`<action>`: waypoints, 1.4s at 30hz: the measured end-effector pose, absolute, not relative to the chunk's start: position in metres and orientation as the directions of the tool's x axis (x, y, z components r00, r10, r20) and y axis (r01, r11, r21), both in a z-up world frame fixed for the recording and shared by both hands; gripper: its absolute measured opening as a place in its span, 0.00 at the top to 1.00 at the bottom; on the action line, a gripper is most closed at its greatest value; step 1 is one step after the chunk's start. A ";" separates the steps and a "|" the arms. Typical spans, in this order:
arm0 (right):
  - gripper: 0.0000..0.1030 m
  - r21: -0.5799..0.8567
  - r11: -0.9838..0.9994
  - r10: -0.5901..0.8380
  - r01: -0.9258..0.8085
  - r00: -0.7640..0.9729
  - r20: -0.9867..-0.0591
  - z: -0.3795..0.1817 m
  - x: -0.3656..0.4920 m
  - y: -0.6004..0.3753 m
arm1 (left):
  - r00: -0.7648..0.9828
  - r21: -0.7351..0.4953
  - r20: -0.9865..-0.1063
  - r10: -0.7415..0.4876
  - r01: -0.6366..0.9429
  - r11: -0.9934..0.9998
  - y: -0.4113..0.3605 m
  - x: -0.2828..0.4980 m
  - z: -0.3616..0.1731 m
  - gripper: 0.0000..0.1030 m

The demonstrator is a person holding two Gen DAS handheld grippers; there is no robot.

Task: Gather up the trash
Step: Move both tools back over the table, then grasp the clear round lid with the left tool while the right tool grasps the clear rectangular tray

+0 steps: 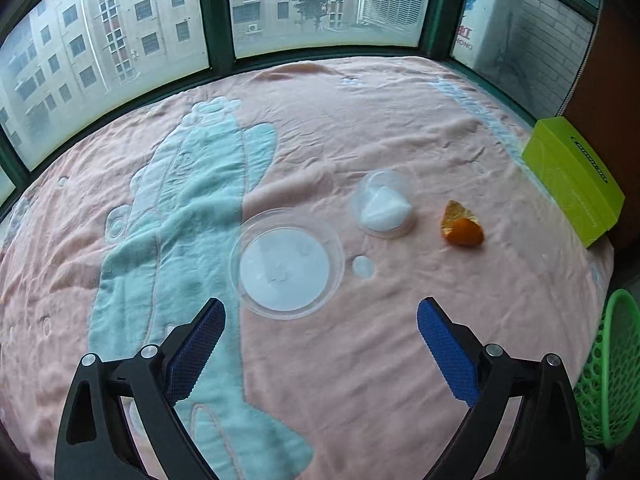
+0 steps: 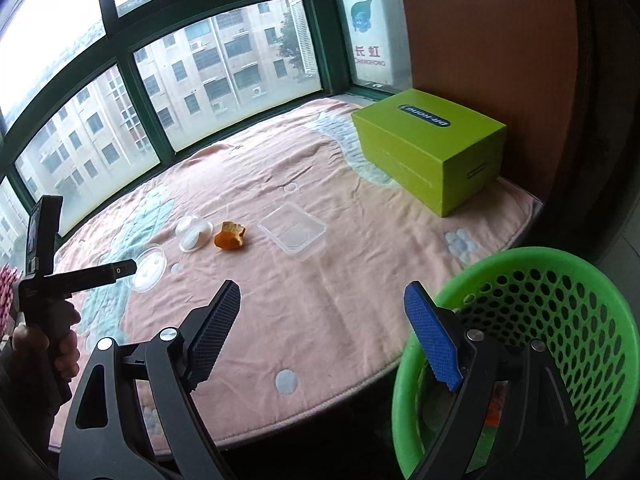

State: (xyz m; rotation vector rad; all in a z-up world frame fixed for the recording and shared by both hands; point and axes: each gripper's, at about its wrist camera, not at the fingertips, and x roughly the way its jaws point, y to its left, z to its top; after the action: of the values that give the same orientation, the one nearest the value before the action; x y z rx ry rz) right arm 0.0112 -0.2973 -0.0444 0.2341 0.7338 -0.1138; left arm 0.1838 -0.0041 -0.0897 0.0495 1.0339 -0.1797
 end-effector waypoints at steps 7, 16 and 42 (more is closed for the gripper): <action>0.19 0.147 0.981 0.013 0.128 0.710 -0.704 -0.055 0.044 -0.282 | 0.438 -0.041 -0.893 -0.105 0.153 0.987 0.010 0.203 -0.121 0.08; 0.19 0.101 0.994 0.040 0.050 0.680 -0.732 -0.064 0.087 -0.272 | 0.408 -0.043 -0.907 -0.105 0.159 0.986 0.009 0.223 -0.139 0.07; 0.19 -0.027 0.992 0.037 -0.121 0.496 -0.868 -0.136 0.199 -0.282 | 0.381 -0.091 -0.908 -0.174 0.226 0.970 0.008 0.256 -0.154 0.08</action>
State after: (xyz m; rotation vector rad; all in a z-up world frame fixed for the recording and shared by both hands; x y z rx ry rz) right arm 0.1989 -0.2819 -0.1359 -0.0884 1.0479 0.0957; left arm 0.2562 0.0077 -0.1544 0.0515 1.1523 -0.2555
